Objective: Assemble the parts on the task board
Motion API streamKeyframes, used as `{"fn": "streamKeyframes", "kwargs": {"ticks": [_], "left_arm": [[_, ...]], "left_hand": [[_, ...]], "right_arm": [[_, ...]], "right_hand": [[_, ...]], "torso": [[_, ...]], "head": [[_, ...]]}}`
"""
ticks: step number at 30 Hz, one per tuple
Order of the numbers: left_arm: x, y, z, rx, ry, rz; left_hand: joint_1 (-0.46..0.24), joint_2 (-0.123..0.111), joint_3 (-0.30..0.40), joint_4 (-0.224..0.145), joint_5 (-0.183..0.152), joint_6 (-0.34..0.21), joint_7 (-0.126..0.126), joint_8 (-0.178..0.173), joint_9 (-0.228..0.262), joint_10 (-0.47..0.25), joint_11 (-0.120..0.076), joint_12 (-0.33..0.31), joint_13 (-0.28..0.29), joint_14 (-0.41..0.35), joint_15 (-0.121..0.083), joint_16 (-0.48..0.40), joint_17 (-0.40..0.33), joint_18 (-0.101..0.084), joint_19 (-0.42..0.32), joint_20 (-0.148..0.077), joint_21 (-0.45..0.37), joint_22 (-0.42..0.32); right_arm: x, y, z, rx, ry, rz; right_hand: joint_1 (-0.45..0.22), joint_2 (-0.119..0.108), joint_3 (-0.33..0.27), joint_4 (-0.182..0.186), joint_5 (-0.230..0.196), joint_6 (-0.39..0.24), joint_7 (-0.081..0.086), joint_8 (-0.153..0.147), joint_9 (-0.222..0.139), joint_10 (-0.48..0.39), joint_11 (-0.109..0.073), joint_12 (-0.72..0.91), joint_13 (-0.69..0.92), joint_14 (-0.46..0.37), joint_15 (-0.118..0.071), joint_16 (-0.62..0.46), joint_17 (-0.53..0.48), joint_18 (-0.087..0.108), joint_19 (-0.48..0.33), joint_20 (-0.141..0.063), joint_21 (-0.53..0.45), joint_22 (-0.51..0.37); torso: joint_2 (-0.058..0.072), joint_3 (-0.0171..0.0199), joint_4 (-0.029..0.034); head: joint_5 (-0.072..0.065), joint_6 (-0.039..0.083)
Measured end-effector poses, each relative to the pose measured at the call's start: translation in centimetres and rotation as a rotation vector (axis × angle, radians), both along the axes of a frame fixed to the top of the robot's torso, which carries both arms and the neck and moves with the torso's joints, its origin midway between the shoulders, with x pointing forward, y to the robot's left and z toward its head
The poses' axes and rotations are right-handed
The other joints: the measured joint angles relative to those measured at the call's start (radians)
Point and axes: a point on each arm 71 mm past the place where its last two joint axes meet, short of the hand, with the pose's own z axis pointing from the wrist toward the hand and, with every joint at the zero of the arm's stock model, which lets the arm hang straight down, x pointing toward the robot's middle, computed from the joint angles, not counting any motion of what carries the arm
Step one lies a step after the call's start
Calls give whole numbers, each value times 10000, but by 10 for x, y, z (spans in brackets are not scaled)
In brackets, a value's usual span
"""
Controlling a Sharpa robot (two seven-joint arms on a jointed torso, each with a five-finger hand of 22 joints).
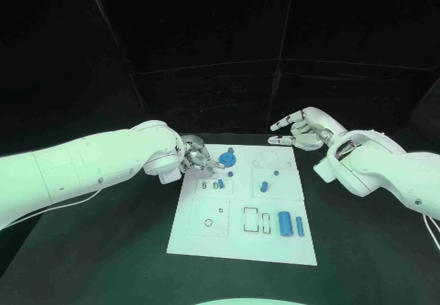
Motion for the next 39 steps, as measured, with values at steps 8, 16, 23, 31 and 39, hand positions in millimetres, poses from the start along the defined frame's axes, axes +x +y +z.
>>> {"fn": "streamKeyframes", "kwargs": {"ticks": [8,16,23,31,39], "left_arm": [[3,-11,-8,608,165,-282],[5,-15,-11,1041,300,-522],[6,-22,-13,1265,474,-789],[6,-28,-14,1410,605,-1005],[7,-34,-15,1496,676,-1143]], "left_hand": [[-4,4,-53,1,0,-95,-24,152,181,0,0,72,98,0,1,0,-1,1,0,0,118,180],[46,54,-81,-27,0,-107,-36,262,309,0,0,159,165,0,1,0,-1,1,-1,0,173,305],[46,54,-80,-27,1,-180,-36,300,371,39,-38,159,183,0,1,0,-2,2,-1,0,172,313],[170,178,-80,-27,1,-236,-49,427,514,38,-37,218,227,0,1,0,-3,3,-1,0,212,362],[234,241,-80,-27,1,-286,-70,495,599,38,-37,218,245,36,-35,0,-3,4,-1,0,212,361]], "right_arm": [[2,2,-1,6,53,-32],[3,3,-1,7,77,-34],[3,4,-1,12,91,-20],[4,6,-2,16,103,14],[5,7,-2,9,120,34]], "right_hand": [[-19,19,-191,80,142,-70,4,0,-12,-162,-16,-206,0,0,0,-118,-1,0,-136,-9,-151,-351],[-40,40,-230,119,202,-70,4,0,-20,-196,19,-206,-1,0,1,-168,-1,160,-172,27,-197,-405],[-40,40,-255,145,251,-70,4,0,-20,-196,19,-242,0,0,1,-168,-1,159,-172,27,-197,-443],[-12,68,-298,157,250,-70,4,0,-19,-198,18,-242,0,0,1,-206,-1,158,-207,-9,-246,-491],[0,79,-310,144,250,-70,4,0,-18,-232,-17,-241,0,0,1,-206,-2,158,-207,-9,-246,-494]], "torso": [[23,0,0],[32,-12,0],[32,-30,-1],[34,-31,-1],[34,-31,3]], "head": [[-7,-29],[-15,-81],[-11,-102],[-15,-158],[-46,-179]]}}
